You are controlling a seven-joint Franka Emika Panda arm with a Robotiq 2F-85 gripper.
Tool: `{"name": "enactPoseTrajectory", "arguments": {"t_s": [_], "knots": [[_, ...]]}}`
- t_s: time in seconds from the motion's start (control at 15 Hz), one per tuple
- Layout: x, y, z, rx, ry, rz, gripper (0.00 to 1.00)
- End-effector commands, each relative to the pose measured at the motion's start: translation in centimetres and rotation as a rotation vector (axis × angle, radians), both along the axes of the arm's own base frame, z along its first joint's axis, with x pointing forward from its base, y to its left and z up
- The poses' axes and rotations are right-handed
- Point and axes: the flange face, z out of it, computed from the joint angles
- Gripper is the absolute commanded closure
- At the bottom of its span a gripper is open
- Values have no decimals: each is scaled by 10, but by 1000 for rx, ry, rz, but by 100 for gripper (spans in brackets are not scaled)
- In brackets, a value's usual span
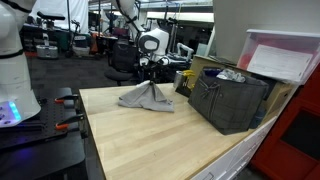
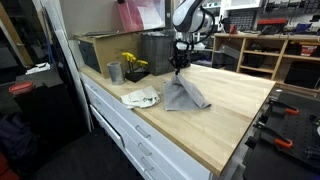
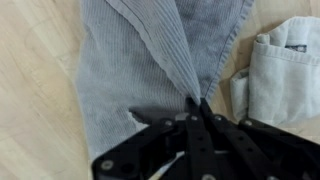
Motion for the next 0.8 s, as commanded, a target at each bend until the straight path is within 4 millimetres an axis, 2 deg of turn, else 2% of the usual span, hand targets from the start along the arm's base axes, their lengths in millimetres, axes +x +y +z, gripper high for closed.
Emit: {"name": "enactPoseTrajectory", "arguments": {"t_s": [0.0,0.13,0.2,0.27,0.33,0.53,0.73], "knots": [[28,20,12,19,-5,14,99],[42,34,21,56,-16,13,99],[46,39,25,66,-18,16,71],[49,41,28,65,-26,15,70],[52,41,30,67,-30,10,63],[49,26,33,66,-55,-8,41],[36,-3,31,44,-61,-38,19]]}}
